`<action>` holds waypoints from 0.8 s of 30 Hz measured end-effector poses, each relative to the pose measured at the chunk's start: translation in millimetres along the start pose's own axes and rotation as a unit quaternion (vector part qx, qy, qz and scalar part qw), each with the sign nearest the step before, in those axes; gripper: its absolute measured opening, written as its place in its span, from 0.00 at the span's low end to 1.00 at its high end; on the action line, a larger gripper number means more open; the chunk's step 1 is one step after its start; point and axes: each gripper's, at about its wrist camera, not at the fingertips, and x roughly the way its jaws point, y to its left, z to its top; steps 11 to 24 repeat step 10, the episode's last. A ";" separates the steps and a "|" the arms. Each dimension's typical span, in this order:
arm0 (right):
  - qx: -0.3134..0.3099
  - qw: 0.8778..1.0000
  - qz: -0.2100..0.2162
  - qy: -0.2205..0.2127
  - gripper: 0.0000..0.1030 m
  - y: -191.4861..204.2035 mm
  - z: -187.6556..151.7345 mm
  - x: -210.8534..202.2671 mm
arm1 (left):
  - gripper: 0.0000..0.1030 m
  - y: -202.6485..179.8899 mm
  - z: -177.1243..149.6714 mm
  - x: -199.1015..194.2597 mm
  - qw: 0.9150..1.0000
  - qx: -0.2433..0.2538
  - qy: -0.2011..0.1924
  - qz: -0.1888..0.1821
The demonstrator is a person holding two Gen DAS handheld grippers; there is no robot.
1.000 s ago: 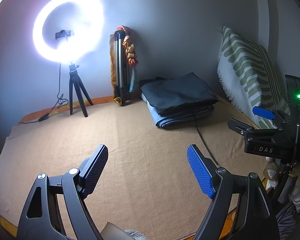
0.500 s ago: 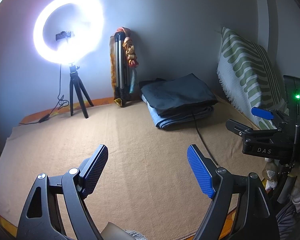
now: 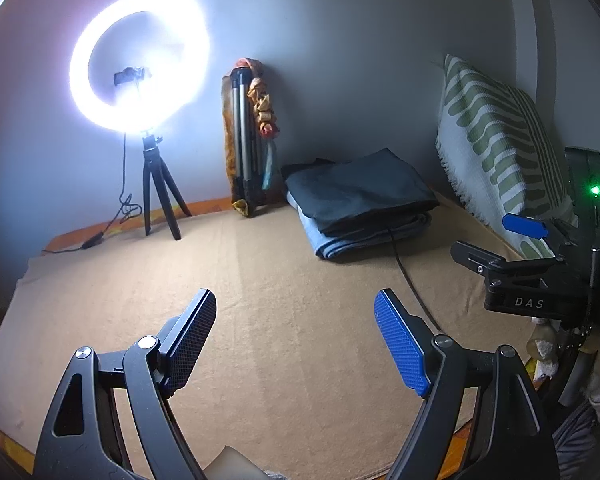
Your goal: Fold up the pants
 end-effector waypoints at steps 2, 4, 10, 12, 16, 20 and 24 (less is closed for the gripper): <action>-0.001 1.000 0.000 0.001 1.00 1.0 -0.2 0.6 | 0.79 -0.7 -0.3 0.0 1.000 0.001 0.000 0.002; -0.001 1.000 0.001 0.001 1.00 1.5 -0.3 1.0 | 0.79 -0.7 -0.7 -0.3 1.000 -0.001 0.000 0.004; 0.000 1.000 0.002 0.003 1.00 1.2 -0.2 1.9 | 0.79 -1.1 -1.4 -3.5 1.000 0.000 -0.004 0.010; 0.000 1.000 0.002 0.003 1.00 1.2 -0.2 1.9 | 0.79 -1.1 -1.4 -3.5 1.000 0.000 -0.004 0.010; 0.000 1.000 0.002 0.003 1.00 1.2 -0.2 1.9 | 0.79 -1.1 -1.4 -3.5 1.000 0.000 -0.004 0.010; 0.000 1.000 0.002 0.003 1.00 1.2 -0.2 1.9 | 0.79 -1.1 -1.4 -3.5 1.000 0.000 -0.004 0.010; 0.000 1.000 0.002 0.003 1.00 1.2 -0.2 1.9 | 0.79 -1.1 -1.4 -3.5 1.000 0.000 -0.004 0.010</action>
